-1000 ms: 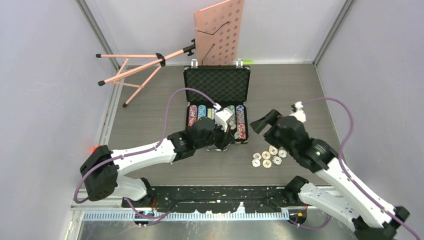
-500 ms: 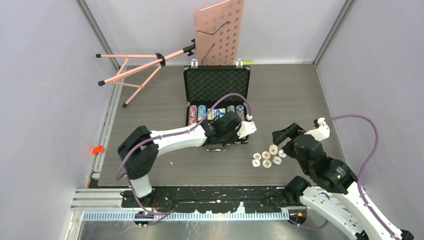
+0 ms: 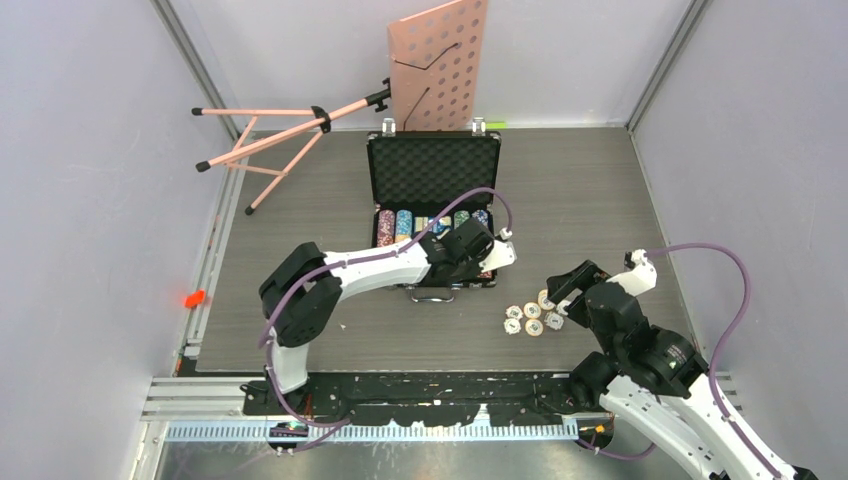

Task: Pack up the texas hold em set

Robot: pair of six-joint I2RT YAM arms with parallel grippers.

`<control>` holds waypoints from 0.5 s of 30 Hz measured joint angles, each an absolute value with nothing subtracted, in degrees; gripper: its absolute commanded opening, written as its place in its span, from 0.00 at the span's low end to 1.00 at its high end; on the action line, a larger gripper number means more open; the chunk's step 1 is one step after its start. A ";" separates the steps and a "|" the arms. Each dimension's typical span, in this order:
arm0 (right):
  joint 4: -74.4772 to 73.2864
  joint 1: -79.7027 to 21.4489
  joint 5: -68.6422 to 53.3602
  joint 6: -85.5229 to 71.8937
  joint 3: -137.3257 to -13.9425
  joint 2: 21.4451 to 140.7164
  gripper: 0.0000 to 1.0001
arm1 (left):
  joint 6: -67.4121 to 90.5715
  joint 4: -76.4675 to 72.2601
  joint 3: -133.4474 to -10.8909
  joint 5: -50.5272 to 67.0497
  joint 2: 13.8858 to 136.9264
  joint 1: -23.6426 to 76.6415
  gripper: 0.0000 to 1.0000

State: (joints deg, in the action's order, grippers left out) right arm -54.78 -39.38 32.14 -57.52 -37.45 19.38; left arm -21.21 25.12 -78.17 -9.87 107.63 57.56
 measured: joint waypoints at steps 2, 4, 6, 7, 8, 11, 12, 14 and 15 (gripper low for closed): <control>-54.52 -39.38 32.34 -57.41 -37.45 19.35 0.79 | -21.19 25.23 -78.35 -9.56 108.55 57.08 0.00; -54.46 -39.38 32.49 -57.30 -37.45 19.35 0.79 | -21.19 25.21 -78.61 -8.93 109.10 56.29 0.00; -54.46 -39.38 32.51 -57.28 -37.45 19.35 0.79 | -21.19 25.21 -79.07 -8.67 109.25 55.55 0.00; -54.46 -39.38 32.53 -57.25 -37.45 19.33 0.79 | -21.21 25.23 -79.35 -8.56 109.30 55.29 0.00; -54.46 -39.38 32.53 -57.25 -37.45 19.29 0.79 | -21.26 25.21 -79.70 -8.51 109.40 54.98 0.00; -54.43 -39.38 32.58 -57.28 -37.41 18.94 0.78 | -21.28 25.15 -80.31 -8.34 109.60 54.30 0.00; -54.43 -39.38 32.58 -57.28 -37.36 18.90 0.78 | -21.30 25.15 -80.55 -8.32 109.84 54.13 0.00; -54.43 -39.38 32.58 -57.28 -37.30 18.87 0.78 | -21.32 25.10 -81.06 -8.27 110.56 53.74 0.00; -54.43 -39.38 32.56 -57.28 -37.28 18.87 0.78 | -21.32 25.10 -81.36 -8.25 111.00 53.56 0.01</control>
State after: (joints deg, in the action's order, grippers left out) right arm -54.43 -39.38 32.56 -57.28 -37.28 18.87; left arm -21.32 25.10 -81.36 -8.25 111.00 53.56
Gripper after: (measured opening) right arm 0.785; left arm 0.010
